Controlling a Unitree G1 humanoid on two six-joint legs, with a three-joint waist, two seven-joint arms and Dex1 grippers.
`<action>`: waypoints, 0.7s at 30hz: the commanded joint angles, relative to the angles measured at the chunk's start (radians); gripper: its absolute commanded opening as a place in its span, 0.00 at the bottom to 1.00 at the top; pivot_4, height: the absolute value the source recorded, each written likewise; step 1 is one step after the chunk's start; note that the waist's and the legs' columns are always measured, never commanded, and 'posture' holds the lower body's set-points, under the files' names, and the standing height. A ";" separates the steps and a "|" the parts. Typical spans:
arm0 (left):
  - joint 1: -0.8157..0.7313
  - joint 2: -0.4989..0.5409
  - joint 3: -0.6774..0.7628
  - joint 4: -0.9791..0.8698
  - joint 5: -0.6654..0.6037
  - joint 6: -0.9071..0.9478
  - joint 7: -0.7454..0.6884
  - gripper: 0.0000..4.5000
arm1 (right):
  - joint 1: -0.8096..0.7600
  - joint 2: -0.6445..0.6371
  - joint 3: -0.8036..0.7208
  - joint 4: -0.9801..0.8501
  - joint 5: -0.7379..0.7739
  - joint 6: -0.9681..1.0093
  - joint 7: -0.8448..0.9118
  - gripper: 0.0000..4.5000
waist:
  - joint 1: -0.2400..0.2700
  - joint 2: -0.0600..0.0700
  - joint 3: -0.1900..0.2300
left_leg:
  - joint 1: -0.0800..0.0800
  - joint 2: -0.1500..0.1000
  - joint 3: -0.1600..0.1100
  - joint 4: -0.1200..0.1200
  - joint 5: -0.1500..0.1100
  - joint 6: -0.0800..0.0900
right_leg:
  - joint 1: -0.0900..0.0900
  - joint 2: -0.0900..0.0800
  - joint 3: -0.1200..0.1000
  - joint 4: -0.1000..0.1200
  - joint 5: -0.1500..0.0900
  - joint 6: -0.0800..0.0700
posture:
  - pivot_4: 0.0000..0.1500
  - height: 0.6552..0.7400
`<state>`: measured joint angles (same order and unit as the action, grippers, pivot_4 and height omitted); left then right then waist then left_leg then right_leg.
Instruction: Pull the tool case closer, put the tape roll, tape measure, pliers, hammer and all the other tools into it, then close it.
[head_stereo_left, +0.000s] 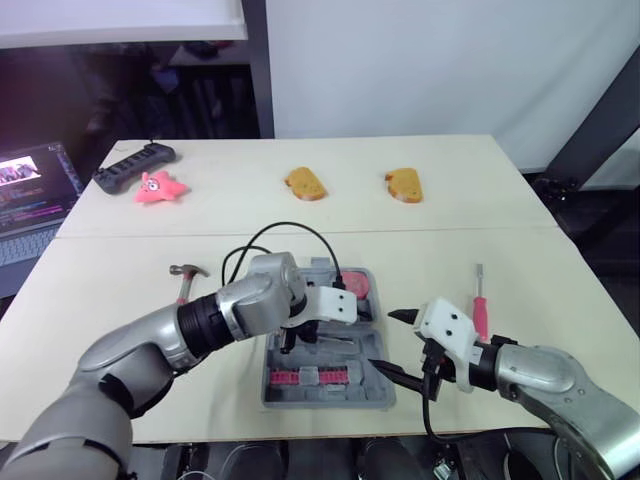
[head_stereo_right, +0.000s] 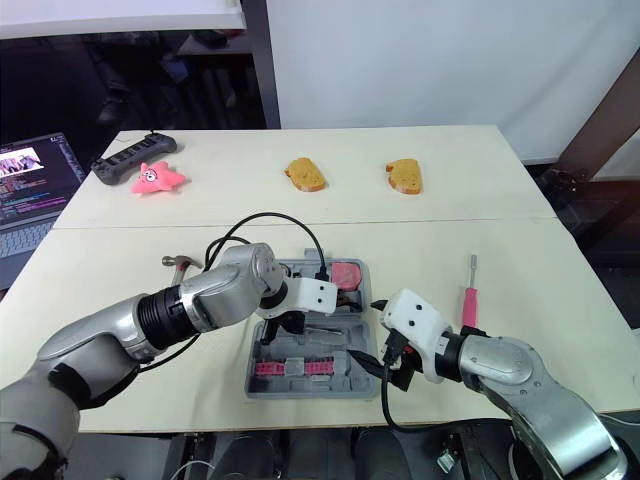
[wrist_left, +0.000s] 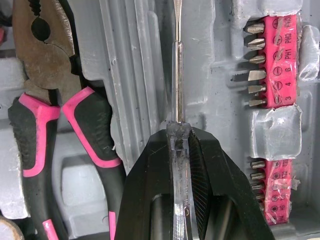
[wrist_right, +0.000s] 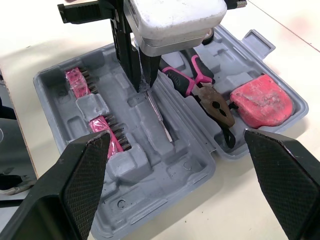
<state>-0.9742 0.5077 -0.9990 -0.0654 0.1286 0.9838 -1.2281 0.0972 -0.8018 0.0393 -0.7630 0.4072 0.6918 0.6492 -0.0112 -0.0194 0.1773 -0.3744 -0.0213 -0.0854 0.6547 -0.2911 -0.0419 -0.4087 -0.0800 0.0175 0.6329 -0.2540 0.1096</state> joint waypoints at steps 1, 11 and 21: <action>0.003 -0.011 0.012 0.015 0.020 -0.021 0.024 0.01 | 0.008 0.012 -0.007 -0.048 0.005 -0.003 -0.010 1.00 | 0.001 0.000 0.000 | 0.000 0.000 0.000 0.000 0.000 0.000 | 0.000 0.000 0.000 0.000 0.000 0.000 | 1.00 1.00; -0.009 0.006 0.016 0.058 0.038 -0.068 0.024 0.01 | 0.011 0.013 -0.009 -0.055 0.013 0.000 -0.017 1.00 | 0.000 0.000 0.000 | 0.000 0.000 0.000 0.005 -0.001 0.002 | 0.001 0.000 0.000 0.001 0.000 0.000 | 1.00 1.00; -0.012 0.013 0.048 0.051 0.035 -0.046 0.036 0.01 | 0.000 0.015 -0.005 -0.054 0.019 0.008 -0.020 1.00 | 0.000 0.000 0.000 | 0.000 0.000 0.000 0.007 -0.002 0.003 | 0.002 0.000 0.000 0.002 0.000 0.000 | 1.00 1.00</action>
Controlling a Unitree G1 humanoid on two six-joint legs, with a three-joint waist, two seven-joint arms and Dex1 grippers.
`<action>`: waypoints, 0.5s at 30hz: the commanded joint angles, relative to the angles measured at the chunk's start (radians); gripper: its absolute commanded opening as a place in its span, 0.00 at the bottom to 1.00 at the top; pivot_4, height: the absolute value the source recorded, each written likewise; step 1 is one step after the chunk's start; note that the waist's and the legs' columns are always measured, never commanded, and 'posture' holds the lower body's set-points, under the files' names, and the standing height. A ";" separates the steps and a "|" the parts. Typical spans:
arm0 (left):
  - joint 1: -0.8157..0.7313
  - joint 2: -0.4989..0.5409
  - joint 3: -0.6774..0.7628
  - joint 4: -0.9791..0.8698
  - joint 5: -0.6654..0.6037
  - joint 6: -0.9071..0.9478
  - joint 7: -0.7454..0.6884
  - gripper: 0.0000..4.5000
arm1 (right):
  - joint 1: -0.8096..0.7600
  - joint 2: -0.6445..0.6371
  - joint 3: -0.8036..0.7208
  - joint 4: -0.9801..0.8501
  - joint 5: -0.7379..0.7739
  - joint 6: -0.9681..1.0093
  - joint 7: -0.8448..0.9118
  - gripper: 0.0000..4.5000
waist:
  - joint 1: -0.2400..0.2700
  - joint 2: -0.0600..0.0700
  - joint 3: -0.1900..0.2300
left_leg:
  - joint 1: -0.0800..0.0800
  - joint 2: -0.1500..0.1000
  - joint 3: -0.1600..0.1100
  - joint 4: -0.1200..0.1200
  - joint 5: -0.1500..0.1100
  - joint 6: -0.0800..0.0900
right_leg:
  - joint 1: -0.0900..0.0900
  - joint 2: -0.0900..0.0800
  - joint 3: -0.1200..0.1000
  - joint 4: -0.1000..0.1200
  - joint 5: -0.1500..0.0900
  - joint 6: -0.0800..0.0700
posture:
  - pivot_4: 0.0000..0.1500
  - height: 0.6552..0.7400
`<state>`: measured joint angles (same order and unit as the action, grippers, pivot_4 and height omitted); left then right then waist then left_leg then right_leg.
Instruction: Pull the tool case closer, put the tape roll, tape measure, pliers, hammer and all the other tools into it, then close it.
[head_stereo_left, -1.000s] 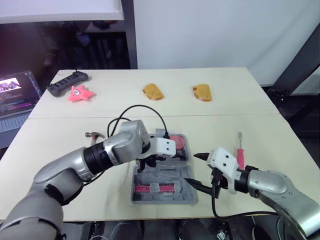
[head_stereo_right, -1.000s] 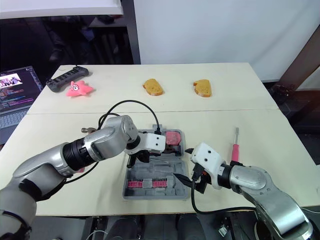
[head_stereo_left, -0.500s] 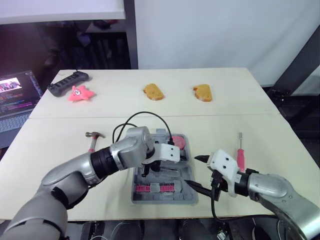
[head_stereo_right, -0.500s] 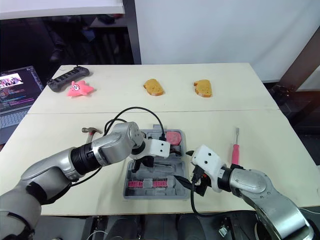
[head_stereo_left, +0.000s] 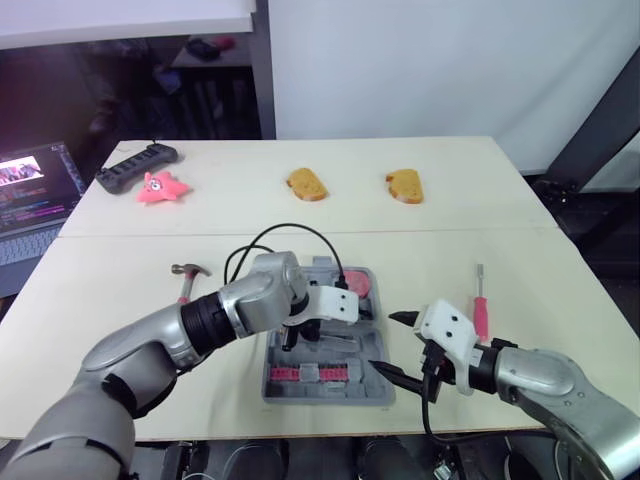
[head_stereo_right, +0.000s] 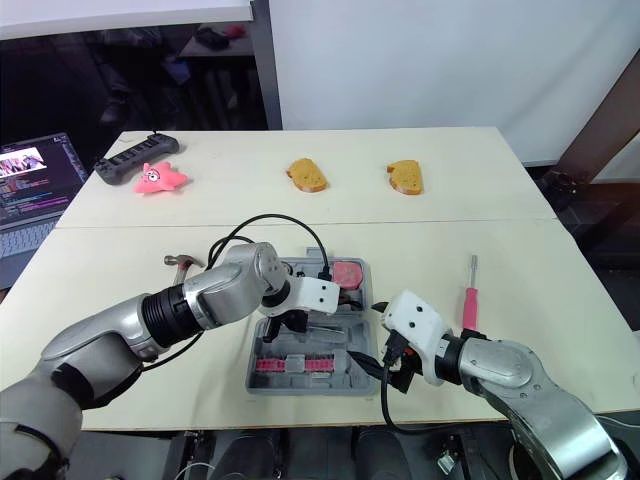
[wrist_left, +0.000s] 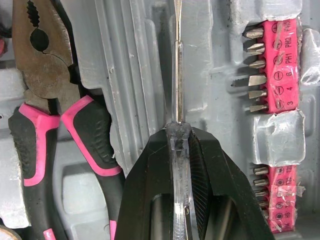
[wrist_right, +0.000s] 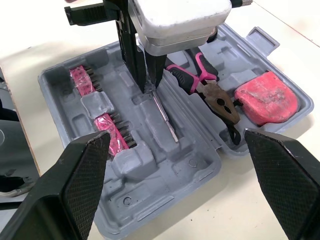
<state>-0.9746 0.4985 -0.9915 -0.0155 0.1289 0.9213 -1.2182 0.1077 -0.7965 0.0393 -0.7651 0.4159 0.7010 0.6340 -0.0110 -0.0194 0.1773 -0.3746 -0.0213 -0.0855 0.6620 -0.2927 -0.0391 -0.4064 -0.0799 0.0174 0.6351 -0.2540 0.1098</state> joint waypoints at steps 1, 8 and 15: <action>-0.012 0.027 0.041 -0.006 0.034 0.016 0.024 0.01 | -0.013 0.010 -0.004 -0.052 0.010 0.001 -0.005 1.00 | 0.000 0.000 0.000 | 0.000 0.000 0.000 0.000 0.000 0.000 | 0.000 0.000 0.000 0.000 0.000 0.000 | 1.00 1.00; -0.017 0.070 0.047 -0.062 0.033 0.017 0.011 0.01 | -0.026 0.016 0.005 -0.050 0.008 0.011 -0.005 1.00 | -0.001 0.000 0.000 | 0.000 0.000 0.000 0.000 0.000 0.000 | 0.000 0.000 0.000 0.000 0.000 0.000 | 1.00 1.00; -0.020 0.068 0.049 -0.045 0.068 -0.017 0.030 0.01 | -0.035 0.024 0.017 -0.046 0.006 0.013 -0.009 1.00 | 0.000 0.000 0.000 | 0.000 0.000 0.000 0.000 0.000 0.000 | 0.000 0.000 0.000 0.000 0.000 0.000 | 1.00 1.00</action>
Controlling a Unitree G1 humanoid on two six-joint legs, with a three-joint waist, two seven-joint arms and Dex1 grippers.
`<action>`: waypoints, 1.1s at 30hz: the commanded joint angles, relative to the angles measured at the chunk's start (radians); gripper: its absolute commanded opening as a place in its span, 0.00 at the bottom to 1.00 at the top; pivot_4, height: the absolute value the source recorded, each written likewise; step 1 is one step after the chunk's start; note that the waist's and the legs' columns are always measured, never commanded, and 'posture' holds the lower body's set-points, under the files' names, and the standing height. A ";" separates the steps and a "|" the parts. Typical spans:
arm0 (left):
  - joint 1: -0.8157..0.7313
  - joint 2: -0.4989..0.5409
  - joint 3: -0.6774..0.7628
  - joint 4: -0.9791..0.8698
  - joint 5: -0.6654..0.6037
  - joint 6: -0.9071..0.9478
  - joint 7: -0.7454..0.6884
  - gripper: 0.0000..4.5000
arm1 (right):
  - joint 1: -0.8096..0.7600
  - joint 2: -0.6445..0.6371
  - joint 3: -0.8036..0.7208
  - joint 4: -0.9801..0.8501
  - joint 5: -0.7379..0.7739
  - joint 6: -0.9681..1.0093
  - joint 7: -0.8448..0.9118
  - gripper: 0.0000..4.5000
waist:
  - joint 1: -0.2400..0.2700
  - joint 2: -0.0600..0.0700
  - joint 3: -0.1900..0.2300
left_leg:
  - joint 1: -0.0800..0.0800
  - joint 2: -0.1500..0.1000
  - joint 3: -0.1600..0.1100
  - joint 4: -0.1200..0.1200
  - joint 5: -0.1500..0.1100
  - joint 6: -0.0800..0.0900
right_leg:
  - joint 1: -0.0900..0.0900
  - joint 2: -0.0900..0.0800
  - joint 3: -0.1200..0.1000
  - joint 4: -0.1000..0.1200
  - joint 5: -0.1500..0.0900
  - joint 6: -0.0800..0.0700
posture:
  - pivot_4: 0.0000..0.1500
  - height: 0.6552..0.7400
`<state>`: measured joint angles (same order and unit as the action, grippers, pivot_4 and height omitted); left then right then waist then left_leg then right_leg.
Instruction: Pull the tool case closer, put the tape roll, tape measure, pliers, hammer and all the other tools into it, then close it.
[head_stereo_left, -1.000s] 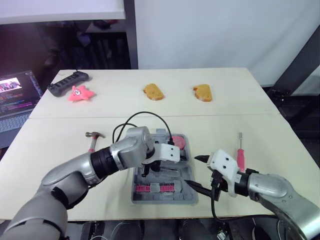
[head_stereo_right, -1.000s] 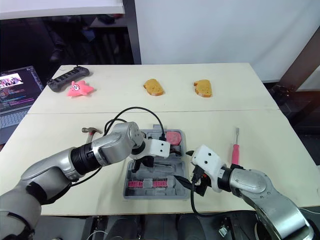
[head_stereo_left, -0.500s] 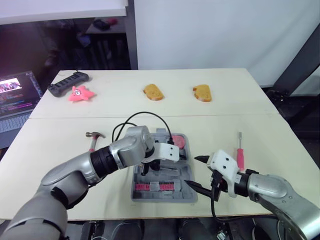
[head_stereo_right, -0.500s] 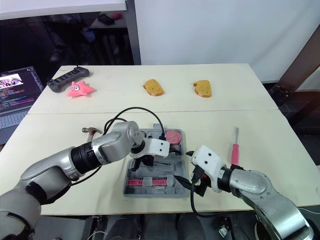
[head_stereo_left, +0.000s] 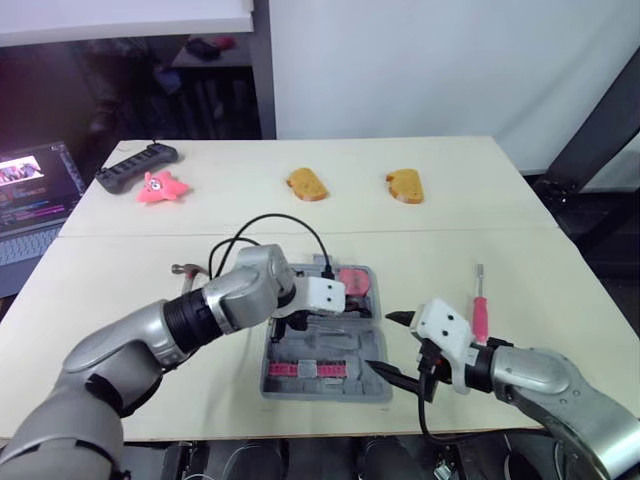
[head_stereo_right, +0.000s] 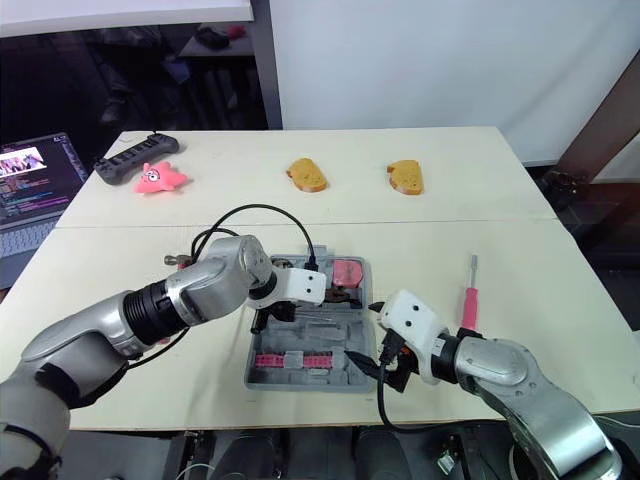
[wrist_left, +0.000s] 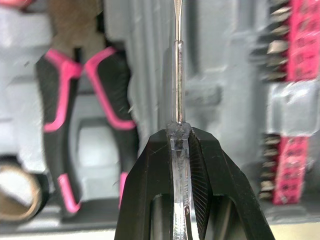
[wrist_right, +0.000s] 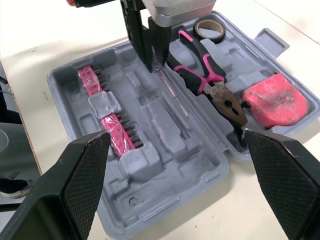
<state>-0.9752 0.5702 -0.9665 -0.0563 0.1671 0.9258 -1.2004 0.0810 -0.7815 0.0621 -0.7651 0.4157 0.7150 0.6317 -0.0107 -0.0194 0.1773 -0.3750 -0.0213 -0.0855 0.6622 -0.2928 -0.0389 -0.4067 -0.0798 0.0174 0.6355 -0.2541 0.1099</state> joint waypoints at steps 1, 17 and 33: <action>-0.019 -0.005 0.021 -0.001 0.033 -0.025 0.011 0.01 | -0.008 0.010 -0.006 -0.046 0.007 0.000 -0.007 1.00 | 0.000 0.000 0.000 | 0.000 0.000 0.000 0.000 0.000 0.000 | 0.000 0.000 0.000 0.000 0.000 0.000 | 1.00 1.00; 0.025 -0.023 0.003 -0.022 0.055 -0.053 -0.011 0.01 | 0.021 0.013 -0.017 -0.065 0.008 0.012 -0.021 1.00 | 0.000 0.000 0.000 | 0.000 0.000 0.000 0.000 0.000 0.000 | 0.000 0.000 0.000 0.000 0.000 0.000 | 1.00 1.00; 0.040 -0.018 0.020 -0.058 0.058 -0.027 -0.050 0.01 | 0.032 0.015 -0.017 -0.075 0.011 0.024 -0.030 1.00 | -0.001 0.000 0.000 | 0.000 0.000 0.000 0.000 0.000 0.001 | 0.000 0.000 0.000 0.000 0.000 0.000 | 1.00 1.00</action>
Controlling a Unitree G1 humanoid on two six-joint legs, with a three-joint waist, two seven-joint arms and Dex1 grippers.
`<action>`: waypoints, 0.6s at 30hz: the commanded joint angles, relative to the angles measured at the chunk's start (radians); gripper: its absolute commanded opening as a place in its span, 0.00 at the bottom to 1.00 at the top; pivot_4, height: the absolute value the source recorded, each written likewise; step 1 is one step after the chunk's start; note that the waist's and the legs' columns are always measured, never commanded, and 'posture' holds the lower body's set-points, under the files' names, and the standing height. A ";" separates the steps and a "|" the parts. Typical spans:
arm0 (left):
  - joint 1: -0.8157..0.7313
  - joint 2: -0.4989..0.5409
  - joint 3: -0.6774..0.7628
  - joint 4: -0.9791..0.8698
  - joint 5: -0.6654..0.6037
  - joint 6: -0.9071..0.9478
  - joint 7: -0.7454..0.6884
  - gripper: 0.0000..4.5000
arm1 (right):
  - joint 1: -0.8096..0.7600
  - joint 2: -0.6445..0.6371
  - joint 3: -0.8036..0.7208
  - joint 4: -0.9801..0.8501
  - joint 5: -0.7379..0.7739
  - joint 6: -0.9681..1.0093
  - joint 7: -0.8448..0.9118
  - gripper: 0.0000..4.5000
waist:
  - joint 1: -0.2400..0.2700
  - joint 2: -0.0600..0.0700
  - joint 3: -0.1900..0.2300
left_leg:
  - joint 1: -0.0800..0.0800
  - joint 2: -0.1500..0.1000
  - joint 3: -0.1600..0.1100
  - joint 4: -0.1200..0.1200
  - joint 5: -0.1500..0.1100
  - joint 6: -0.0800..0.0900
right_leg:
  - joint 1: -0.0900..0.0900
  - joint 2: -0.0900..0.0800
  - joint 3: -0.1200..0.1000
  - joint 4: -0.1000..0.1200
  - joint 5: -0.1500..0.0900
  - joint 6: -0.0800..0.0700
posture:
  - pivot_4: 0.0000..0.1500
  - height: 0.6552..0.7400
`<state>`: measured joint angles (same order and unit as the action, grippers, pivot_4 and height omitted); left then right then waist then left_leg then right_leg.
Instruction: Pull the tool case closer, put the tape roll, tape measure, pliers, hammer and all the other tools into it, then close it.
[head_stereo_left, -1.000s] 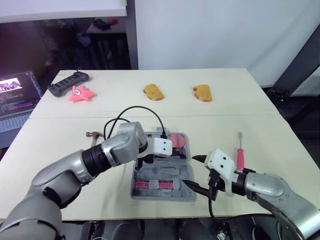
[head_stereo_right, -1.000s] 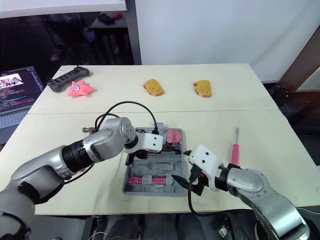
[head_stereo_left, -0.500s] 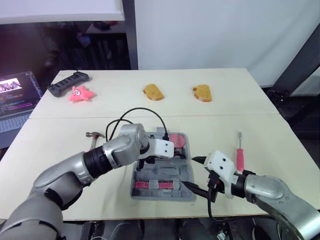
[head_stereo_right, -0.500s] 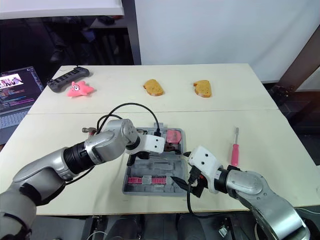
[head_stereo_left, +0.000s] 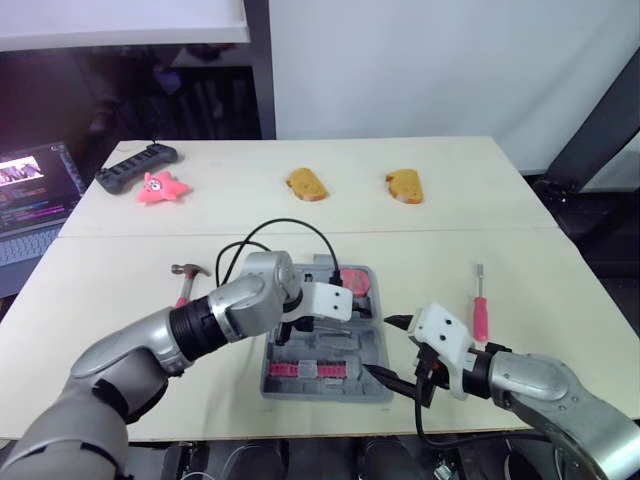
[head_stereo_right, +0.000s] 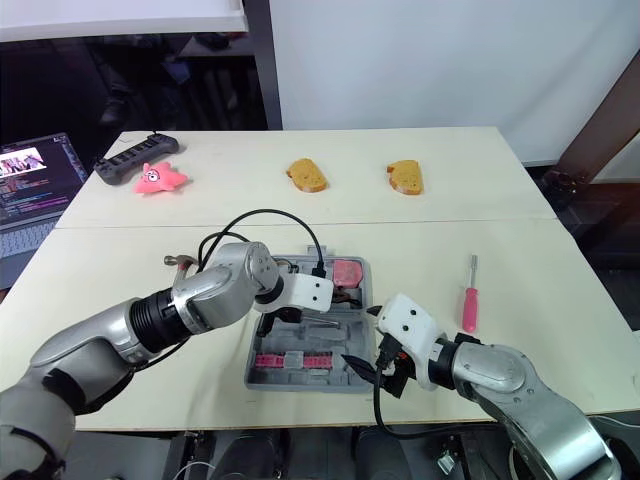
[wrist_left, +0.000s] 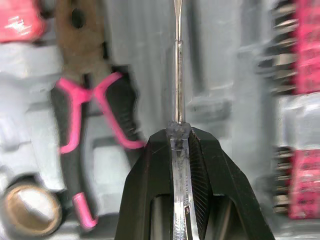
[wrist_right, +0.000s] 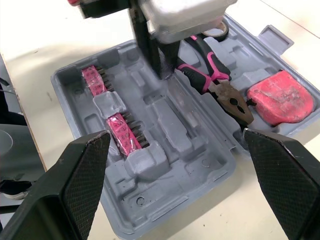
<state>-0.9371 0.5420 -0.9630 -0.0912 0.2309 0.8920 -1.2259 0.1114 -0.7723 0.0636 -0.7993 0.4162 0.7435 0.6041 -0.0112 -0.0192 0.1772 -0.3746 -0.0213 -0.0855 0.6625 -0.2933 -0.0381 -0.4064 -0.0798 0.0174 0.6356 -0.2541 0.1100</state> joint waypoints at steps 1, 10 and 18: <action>0.002 0.012 0.018 -0.023 -0.005 0.006 -0.027 0.01 | 0.003 0.006 -0.018 -0.041 0.009 -0.005 -0.003 1.00 | 0.000 0.000 0.000 | 0.000 0.000 0.000 0.000 0.000 0.000 | 0.000 0.000 0.000 0.000 0.000 0.000 | 1.00 1.00; 0.006 -0.003 0.017 -0.019 -0.005 0.016 -0.028 0.01 | 0.007 0.007 -0.021 -0.044 0.010 -0.002 -0.004 1.00 | 0.000 0.000 0.000 | 0.000 0.000 0.000 0.000 0.000 0.000 | 0.000 0.000 0.000 0.000 0.000 0.000 | 1.00 1.00; -0.013 0.010 0.045 -0.040 -0.026 0.031 -0.049 0.01 | 0.015 0.008 -0.019 -0.049 0.008 -0.001 -0.008 1.00 | -0.001 0.000 0.000 | 0.000 0.000 0.000 0.000 0.000 0.001 | 0.000 0.000 0.000 0.000 0.000 0.000 | 1.00 1.00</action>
<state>-0.9382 0.5482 -0.9459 -0.0947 0.2179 0.9244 -1.2576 0.1263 -0.7713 0.0628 -0.8040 0.4162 0.7499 0.6000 -0.0121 -0.0191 0.1771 -0.3746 -0.0213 -0.0855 0.6625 -0.2936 -0.0376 -0.4065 -0.0797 0.0174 0.6356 -0.2542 0.1100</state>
